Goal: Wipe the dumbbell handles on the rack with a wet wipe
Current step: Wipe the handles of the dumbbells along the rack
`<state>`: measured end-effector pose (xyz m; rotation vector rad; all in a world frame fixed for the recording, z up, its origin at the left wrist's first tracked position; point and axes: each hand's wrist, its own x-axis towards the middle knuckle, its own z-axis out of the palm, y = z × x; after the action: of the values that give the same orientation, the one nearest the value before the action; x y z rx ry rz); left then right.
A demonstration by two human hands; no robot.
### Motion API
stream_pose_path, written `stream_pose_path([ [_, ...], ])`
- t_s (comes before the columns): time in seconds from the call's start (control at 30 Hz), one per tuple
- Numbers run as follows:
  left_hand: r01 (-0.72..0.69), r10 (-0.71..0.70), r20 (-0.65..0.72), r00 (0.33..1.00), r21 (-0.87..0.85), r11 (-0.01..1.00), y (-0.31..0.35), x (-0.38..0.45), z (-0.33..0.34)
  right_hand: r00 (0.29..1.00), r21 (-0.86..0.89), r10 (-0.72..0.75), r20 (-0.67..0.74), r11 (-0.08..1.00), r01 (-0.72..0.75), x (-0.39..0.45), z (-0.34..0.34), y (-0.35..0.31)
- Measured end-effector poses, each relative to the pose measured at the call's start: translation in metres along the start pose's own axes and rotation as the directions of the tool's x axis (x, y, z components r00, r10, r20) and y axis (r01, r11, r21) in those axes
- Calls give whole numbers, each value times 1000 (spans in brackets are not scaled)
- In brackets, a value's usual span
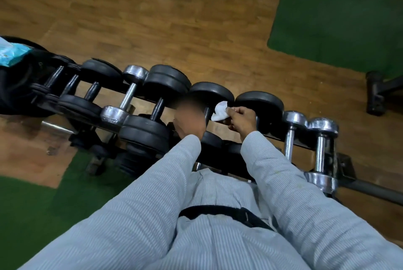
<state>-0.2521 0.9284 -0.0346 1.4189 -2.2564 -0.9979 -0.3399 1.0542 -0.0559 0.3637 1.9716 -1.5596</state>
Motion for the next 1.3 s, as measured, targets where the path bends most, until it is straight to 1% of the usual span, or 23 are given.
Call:
stream_pose_path([
  [0.07, -43, 43, 7, 999, -21, 999, 9, -13, 2, 999, -29, -37, -29, 999, 36, -2, -4, 2],
  [0.17, -111, 112, 27, 993, -40, 993, 16, -29, 4, 996, 5, -59, -74, 998, 59, -5, -11, 5],
  [0.27, -165, 169, 65, 983, -57, 985, 23, -40, 7, 993, 77, -57, -100, 995, 65, -11, -21, 7],
  [0.43, -227, 250, 206, 946, -130, 965, 31, -53, 17, 992, 217, -16, -127, 975, 44, -18, -36, 13],
  [0.57, -250, 290, 268, 919, -175, 952, 34, -59, 24, 981, 373, 50, -187, 928, 24, -30, -49, 8],
  [0.63, -240, 293, 279, 915, -209, 948, 35, -64, 28, 981, 456, 102, -168, 890, -14, -40, -57, 3],
  [0.73, -213, 282, 286, 916, -250, 945, 32, -77, 34, 989, 548, 135, -57, 832, -82, -61, -70, 0],
  [0.83, -190, 276, 292, 916, -291, 938, 26, -92, 42, 996, 547, 90, -26, 835, -62, -73, -80, 6],
  [0.93, -157, 244, 302, 922, -284, 946, 26, -110, 48, 990, 561, 74, -122, 828, 7, -82, -88, 11],
  [1.07, -141, 209, 287, 935, -240, 961, 31, -121, 51, 961, 534, 113, -253, 845, 41, -84, -97, 14],
  [1.17, -112, 167, 276, 946, -204, 973, 35, -120, 54, 939, 431, 126, -319, 902, 26, -77, -104, 11],
  [1.27, -71, 117, 261, 958, -180, 981, 37, -118, 62, 953, 264, 103, -284, 964, -26, -60, -106, 6],
  [1.3, -59, 102, 250, 963, -171, 983, 36, -117, 66, 962, 155, 72, -262, 987, -32, -51, -105, 5],
])
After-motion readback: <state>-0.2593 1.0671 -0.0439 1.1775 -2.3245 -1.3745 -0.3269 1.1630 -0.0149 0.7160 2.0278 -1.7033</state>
